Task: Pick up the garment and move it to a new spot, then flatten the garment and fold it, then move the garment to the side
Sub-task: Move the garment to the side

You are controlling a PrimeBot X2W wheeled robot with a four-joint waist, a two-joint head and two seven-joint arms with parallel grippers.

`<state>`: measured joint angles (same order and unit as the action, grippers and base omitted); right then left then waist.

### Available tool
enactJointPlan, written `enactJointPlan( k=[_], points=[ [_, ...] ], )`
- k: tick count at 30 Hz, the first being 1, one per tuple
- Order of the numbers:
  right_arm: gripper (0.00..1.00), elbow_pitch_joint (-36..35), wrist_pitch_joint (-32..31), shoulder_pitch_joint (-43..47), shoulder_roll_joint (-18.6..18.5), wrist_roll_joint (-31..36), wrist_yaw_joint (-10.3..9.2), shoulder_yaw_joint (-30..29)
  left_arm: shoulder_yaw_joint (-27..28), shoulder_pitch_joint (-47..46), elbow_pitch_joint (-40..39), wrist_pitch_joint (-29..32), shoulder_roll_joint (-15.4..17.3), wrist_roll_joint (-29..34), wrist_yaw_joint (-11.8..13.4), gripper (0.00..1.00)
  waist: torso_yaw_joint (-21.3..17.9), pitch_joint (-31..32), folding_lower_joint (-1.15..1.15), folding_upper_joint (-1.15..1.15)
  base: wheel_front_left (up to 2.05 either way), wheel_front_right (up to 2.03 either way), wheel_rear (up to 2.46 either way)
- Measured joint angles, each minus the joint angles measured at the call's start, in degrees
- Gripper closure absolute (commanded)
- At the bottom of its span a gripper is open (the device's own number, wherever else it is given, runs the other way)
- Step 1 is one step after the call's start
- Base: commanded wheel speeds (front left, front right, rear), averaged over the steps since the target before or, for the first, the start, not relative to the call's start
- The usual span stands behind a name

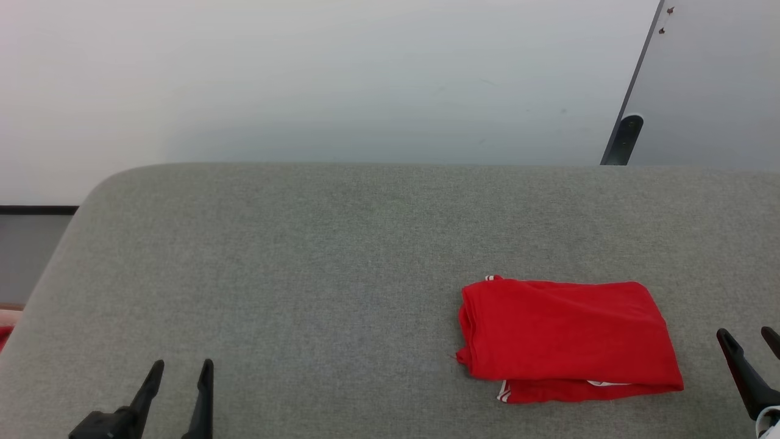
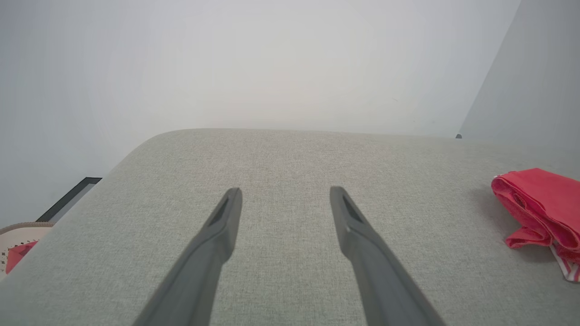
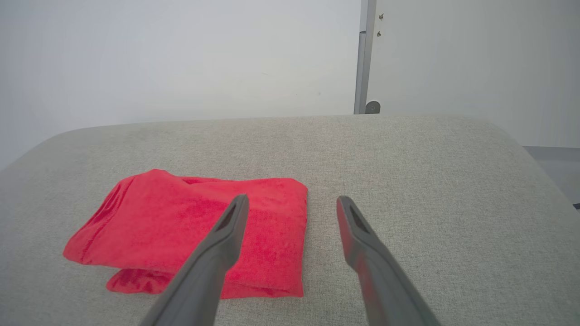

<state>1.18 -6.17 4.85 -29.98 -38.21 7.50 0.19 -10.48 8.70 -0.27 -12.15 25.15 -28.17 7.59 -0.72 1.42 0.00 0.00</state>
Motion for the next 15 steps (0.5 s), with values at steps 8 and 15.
enactJointPlan(
  k=[8, 15],
  points=[
    [0.0, -0.3, -0.8, 0.0, -0.1, 0.0, 0.0, 0.2, -0.6, -0.1, -0.5, 0.1, 0.1, 0.0, 0.4, 0.0, 0.2, -0.3, 0.0, 0.0, 0.0, 0.0, 0.0],
    [0.0, 1.1, -9.3, -1.6, -2.9, -0.2, 0.0, 2.8, -1.8, -0.5, -0.8, 0.3, -0.7, 0.0, 0.5, 0.0, 1.6, -0.6, 0.0, 0.0, 0.0, 0.0, 0.0]
  ],
)
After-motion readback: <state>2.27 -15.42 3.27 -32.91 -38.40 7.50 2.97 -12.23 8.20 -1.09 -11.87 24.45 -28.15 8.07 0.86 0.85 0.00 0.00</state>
